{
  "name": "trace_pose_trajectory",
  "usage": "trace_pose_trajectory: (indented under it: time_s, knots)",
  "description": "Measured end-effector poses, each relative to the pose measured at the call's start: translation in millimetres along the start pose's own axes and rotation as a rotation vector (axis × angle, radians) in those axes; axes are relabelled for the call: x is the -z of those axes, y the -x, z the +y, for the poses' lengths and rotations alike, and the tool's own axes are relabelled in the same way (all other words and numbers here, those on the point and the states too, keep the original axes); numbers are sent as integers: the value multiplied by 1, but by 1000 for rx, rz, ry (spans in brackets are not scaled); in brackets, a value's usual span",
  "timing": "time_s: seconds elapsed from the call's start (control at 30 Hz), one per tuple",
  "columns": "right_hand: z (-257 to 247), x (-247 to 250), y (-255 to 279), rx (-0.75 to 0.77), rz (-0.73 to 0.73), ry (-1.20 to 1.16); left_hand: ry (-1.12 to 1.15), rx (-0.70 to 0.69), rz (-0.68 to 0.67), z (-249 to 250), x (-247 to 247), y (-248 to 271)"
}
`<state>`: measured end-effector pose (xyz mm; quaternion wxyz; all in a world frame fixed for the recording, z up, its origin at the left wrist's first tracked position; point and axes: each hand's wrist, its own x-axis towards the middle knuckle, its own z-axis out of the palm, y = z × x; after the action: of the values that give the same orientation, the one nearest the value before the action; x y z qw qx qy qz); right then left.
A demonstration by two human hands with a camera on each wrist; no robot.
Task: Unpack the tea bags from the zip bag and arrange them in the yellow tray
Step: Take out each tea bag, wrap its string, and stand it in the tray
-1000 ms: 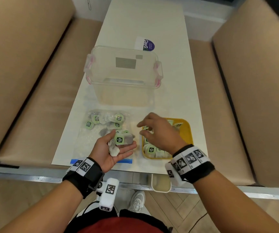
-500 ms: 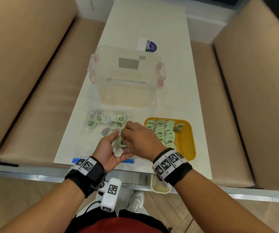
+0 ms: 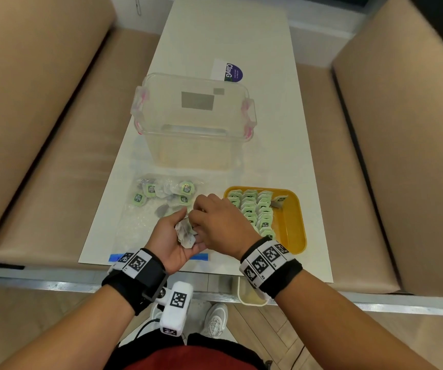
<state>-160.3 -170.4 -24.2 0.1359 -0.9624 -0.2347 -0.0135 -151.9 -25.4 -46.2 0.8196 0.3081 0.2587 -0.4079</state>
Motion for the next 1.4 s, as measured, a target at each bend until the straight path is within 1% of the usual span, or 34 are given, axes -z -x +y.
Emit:
trace_pose_trajectory:
  time_s: [0.17,0.3,0.4,0.5,0.57,0.63,0.77,0.87,1.03,1.1,1.13,1.17,1.23,1.3,1.4]
  knots:
    - [0,2,3,-28,14,25,-38,13,-8,0,0,-2]
    - [2,3,3,4,26,25,-31,24,-10,0,-2,-2]
    - [2,5,4,23,10,39,-39,21,13,1,-1,-3]
    - [1,9,4,17,-10,-23,-38,18,43,2,0,-3]
    - [1,12,3,-5,1,-118,-44,4,55,3,0,-3]
    - [2,15,3,-51,19,-234,-53,-11,58,3,0,-3]
    - [1,20,2,-256,61,-453,-57,-45,70,4,-1,-3]
    - [1,25,0,-337,109,-617,-42,-51,75,6,0,-3]
    - [16,49,3,-510,218,-886,-32,-37,90,9,1,-4]
    - [27,62,7,-567,225,-933,-21,-22,91,9,1,-5]
    - [34,67,11,-594,217,-901,-15,-16,89,9,2,-6]
    - [42,72,15,-621,203,-812,-15,-11,89,9,2,-6]
    - [59,81,24,-640,156,-559,-17,-11,84,8,4,-8]
    - [75,90,34,-657,88,-383,-27,-21,84,7,6,-9]
    - [96,102,48,-706,-53,-139,-41,-34,75,5,10,-10]
